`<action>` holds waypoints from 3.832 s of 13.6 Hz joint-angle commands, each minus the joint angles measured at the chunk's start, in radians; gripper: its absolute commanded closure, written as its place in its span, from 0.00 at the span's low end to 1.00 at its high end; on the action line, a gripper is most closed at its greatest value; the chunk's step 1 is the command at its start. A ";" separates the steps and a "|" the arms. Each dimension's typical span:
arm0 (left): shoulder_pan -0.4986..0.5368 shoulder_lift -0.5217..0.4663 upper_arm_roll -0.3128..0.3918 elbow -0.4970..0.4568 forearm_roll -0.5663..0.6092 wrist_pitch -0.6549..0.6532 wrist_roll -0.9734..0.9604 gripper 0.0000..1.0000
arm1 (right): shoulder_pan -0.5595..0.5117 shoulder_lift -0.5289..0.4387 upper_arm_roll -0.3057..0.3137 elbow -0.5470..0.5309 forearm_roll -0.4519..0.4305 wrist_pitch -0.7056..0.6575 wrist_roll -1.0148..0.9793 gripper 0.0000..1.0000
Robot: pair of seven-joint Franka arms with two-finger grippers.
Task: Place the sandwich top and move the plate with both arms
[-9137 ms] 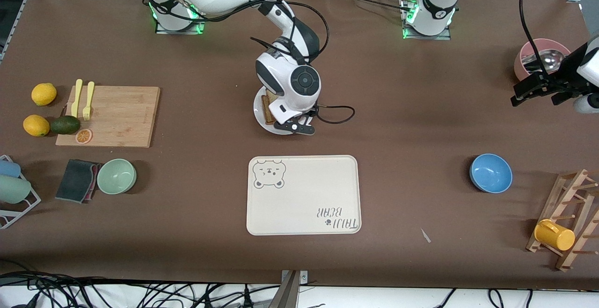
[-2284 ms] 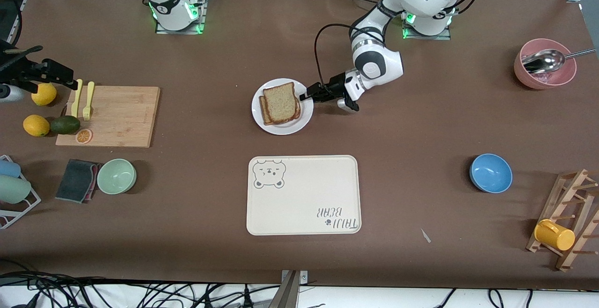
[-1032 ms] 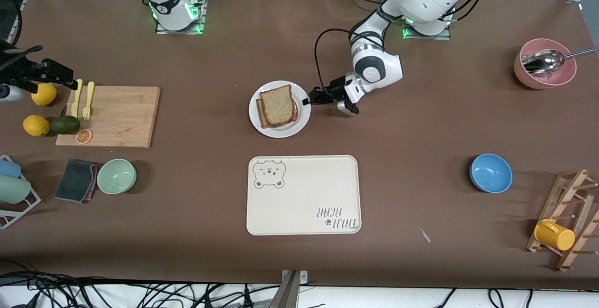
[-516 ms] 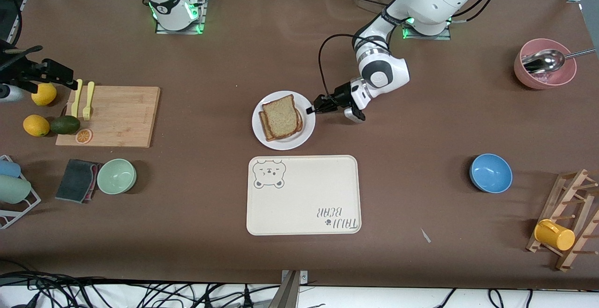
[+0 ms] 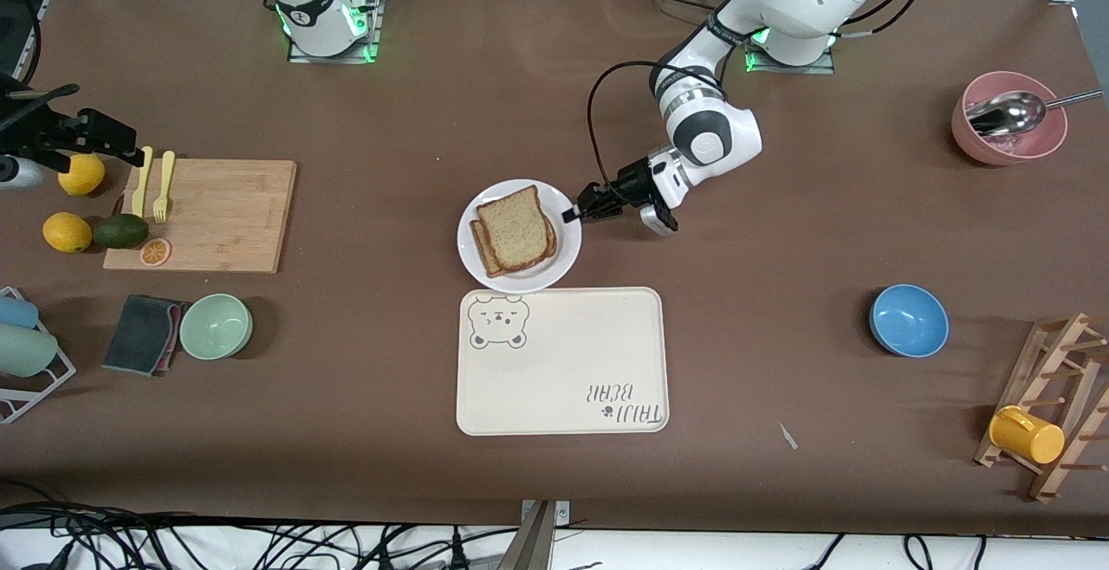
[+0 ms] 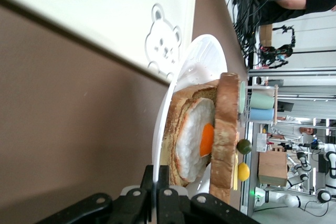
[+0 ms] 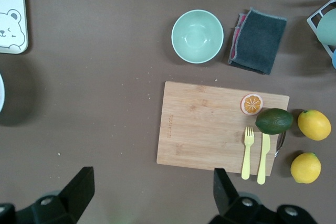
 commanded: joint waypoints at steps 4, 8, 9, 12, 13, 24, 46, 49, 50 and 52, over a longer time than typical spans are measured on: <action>0.028 0.116 0.015 0.186 -0.035 0.008 0.024 1.00 | -0.008 0.002 0.006 0.019 0.019 -0.008 0.001 0.00; 0.009 0.185 0.073 0.289 -0.030 0.011 0.024 1.00 | -0.005 0.002 0.008 0.019 0.019 -0.005 0.007 0.00; 0.002 0.203 0.084 0.316 -0.030 0.016 0.024 1.00 | -0.005 0.002 0.009 0.019 0.019 -0.005 0.007 0.00; -0.012 0.259 0.093 0.405 -0.029 0.098 0.025 1.00 | -0.005 0.002 0.008 0.019 0.019 -0.005 0.007 0.00; -0.017 0.274 0.103 0.428 -0.023 0.103 0.025 1.00 | -0.005 0.002 0.009 0.019 0.020 -0.003 0.007 0.00; -0.023 0.302 0.129 0.444 -0.009 0.103 0.027 0.83 | -0.005 0.002 0.009 0.019 0.019 -0.005 0.001 0.00; 0.075 0.147 0.132 0.392 0.546 0.120 -0.605 0.01 | -0.005 0.001 0.009 0.019 0.019 -0.008 -0.001 0.00; 0.129 0.127 0.132 0.399 0.786 0.051 -0.818 0.00 | -0.005 -0.001 0.009 0.019 0.019 -0.009 0.001 0.00; 0.155 0.125 0.132 0.406 0.883 0.024 -0.900 0.00 | -0.005 -0.001 0.009 0.019 0.019 -0.009 0.001 0.00; 0.199 0.104 0.132 0.409 1.069 -0.048 -1.039 0.00 | -0.005 -0.004 0.012 0.019 0.019 -0.011 0.005 0.00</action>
